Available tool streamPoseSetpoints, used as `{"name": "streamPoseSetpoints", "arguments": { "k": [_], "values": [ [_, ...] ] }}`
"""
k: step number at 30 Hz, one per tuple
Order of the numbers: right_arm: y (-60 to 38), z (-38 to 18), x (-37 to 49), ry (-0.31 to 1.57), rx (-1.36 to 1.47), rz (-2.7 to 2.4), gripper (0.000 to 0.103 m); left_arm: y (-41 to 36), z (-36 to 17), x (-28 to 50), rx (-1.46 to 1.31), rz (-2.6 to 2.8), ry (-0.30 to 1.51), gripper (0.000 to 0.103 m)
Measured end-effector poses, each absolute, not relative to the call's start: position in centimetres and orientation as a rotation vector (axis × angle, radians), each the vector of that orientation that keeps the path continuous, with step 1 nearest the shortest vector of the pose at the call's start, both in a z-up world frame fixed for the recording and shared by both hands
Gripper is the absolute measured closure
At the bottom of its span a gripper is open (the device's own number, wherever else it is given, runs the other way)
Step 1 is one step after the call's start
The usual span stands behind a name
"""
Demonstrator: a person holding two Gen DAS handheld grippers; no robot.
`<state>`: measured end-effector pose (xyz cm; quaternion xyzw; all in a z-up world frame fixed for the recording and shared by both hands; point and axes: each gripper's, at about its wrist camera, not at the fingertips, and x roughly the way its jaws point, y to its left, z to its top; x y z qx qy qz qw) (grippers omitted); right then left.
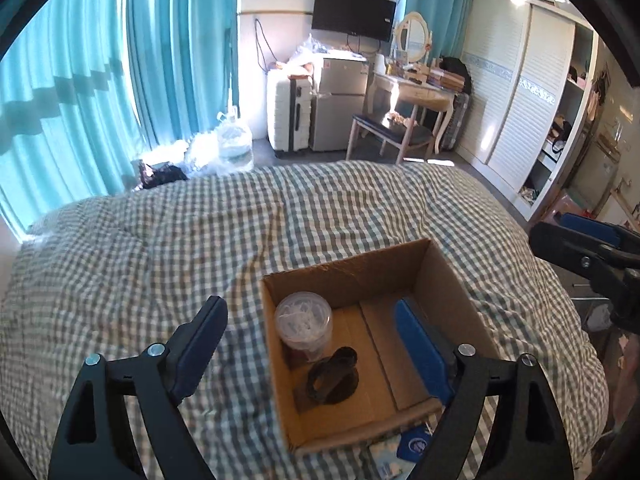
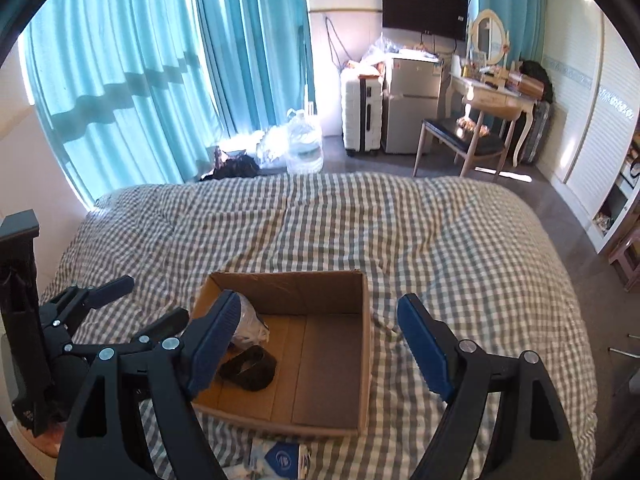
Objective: Organize objects
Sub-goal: 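Withdraw both tools from the box toward the remaining items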
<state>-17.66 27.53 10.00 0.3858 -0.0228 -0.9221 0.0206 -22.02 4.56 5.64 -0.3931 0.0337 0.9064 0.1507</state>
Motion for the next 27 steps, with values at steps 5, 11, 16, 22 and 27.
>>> {"name": "streamPoseSetpoints", "arguments": {
  "k": [5,11,16,22,27],
  "values": [
    [26.1,13.1,-12.5,-0.024,1.140,-2.889,0.022,2.8,9.1,-17.5,-1.093,2.657,0.113,0.012],
    [23.8,14.6,-6.3,0.004,1.055,-2.890,0.022,0.4,11.7,-11.9,-1.035,2.662,0.153,0.012],
    [21.5,15.2,-1.7,0.066,0.973,-2.893,0.022,-1.5,13.1,-7.1,-0.952,2.738,0.196,0.003],
    [19.4,13.1,1.8,0.097,0.983,-2.886,0.022,-2.4,11.6,-3.5,-0.926,2.751,0.217,0.003],
    [18.6,10.0,3.4,0.131,1.036,-2.886,0.022,-3.3,8.9,-1.3,-0.948,2.741,0.195,0.003]
  ]
}}
